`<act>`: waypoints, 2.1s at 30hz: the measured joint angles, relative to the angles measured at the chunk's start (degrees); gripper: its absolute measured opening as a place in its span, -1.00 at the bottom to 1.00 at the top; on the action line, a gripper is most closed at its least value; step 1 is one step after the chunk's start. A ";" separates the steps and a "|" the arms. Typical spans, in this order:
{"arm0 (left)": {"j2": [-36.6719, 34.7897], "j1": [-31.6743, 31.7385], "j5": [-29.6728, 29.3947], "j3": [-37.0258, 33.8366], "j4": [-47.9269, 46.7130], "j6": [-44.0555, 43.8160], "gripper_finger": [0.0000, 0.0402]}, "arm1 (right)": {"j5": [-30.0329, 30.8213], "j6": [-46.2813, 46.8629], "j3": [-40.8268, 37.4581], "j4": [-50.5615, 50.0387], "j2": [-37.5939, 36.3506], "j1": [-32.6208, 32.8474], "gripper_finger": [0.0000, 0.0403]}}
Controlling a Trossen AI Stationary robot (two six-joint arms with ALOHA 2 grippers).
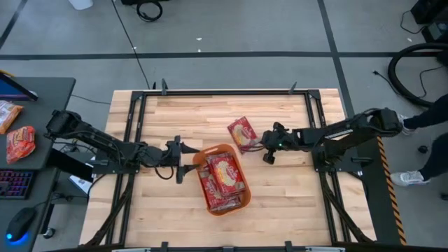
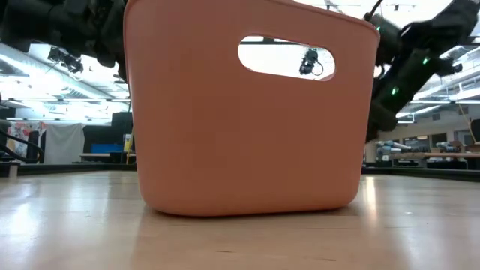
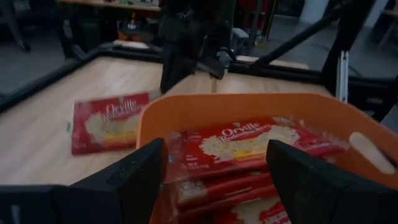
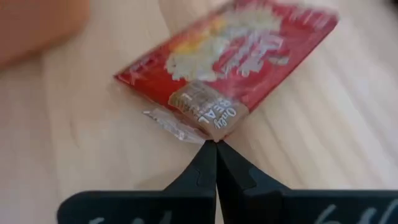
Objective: Sort popcorn bags into baskets
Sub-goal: Put the red popcorn bag into the orange bin
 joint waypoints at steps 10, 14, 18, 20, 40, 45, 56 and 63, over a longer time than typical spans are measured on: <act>0.00 -0.11 0.03 -0.09 1.39 -6.66 0.42 | 2.62 -1.28 4.19 -4.53 -6.77 5.09 -0.99; 0.00 -0.12 0.01 -0.09 1.72 -6.74 0.42 | 6.44 -2.89 7.21 -7.38 -7.24 6.98 -1.00; 0.00 -0.12 0.03 -0.07 1.72 -6.76 0.42 | 10.18 -5.17 11.00 -9.25 -7.56 8.31 -1.00; 0.00 -0.12 0.03 -0.07 1.70 -6.77 0.42 | 10.60 -6.40 12.96 -9.39 -7.52 8.50 -1.00; 0.00 -0.12 0.03 -0.07 -0.17 -9.33 0.42 | 18.98 -20.49 30.80 -10.30 -7.45 18.02 -1.00; 0.00 -0.12 0.03 -0.07 -0.03 -9.29 0.42 | 15.82 -23.41 33.29 -5.62 -6.29 19.94 -1.00; 0.00 -0.01 -0.01 -0.07 -0.01 -8.79 0.42 | 11.38 -26.74 41.23 -2.77 6.72 21.81 -1.00; 0.00 -0.01 -0.45 -0.06 1.62 -7.25 0.42 | 11.23 -27.06 48.66 -3.02 16.00 20.06 -1.00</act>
